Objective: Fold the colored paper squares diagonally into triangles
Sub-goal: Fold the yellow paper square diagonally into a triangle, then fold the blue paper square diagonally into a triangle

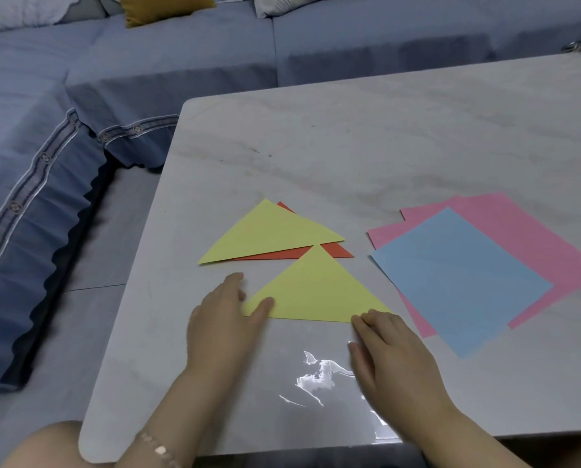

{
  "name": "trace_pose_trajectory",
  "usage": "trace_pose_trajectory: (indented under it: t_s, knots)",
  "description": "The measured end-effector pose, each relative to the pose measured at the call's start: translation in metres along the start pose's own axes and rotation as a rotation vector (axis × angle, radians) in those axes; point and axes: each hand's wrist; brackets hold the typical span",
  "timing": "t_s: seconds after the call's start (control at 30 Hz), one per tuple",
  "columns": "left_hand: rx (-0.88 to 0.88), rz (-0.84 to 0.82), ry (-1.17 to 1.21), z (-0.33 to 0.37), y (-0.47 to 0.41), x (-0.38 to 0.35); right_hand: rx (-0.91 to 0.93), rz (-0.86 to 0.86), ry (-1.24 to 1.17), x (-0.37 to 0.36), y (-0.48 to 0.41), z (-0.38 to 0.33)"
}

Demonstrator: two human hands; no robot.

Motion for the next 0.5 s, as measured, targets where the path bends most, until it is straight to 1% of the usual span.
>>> trace_pose_trajectory:
  t_s: [0.07,0.13,0.23,0.3,0.37,0.43,0.5]
  knots:
    - [-0.028,-0.099,-0.128,0.01,-0.01,-0.006,-0.012,-0.022,-0.011,0.002,0.001,0.0]
    - [-0.015,-0.174,-0.219,0.013,-0.018,-0.008,-0.027,-0.027,-0.02,0.004,0.003,0.002]
    - [0.018,-0.239,-0.236,0.014,-0.027,-0.006,-0.069,-0.029,-0.011,0.009,0.005,0.007]
    - [-0.029,-0.257,-0.209,0.017,-0.026,-0.003,-0.108,-0.042,-0.018,0.013,0.006,0.011]
    - [-0.13,-0.213,-0.156,0.022,-0.02,0.001,-0.148,-0.072,-0.026,0.019,0.005,0.017]
    - [-0.222,-0.133,-0.067,0.028,-0.011,0.009,-0.191,-0.09,-0.048,0.027,0.001,0.025]
    - [-0.265,-0.032,0.008,0.032,-0.008,0.021,-0.242,-0.056,-0.069,0.033,-0.007,0.038]
Point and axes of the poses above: each hand's wrist, its own y-axis away from the middle knuckle, its own x-axis out of the back of the hand, z = x × y, and after that the axes turned 1 degree about y, right-handed
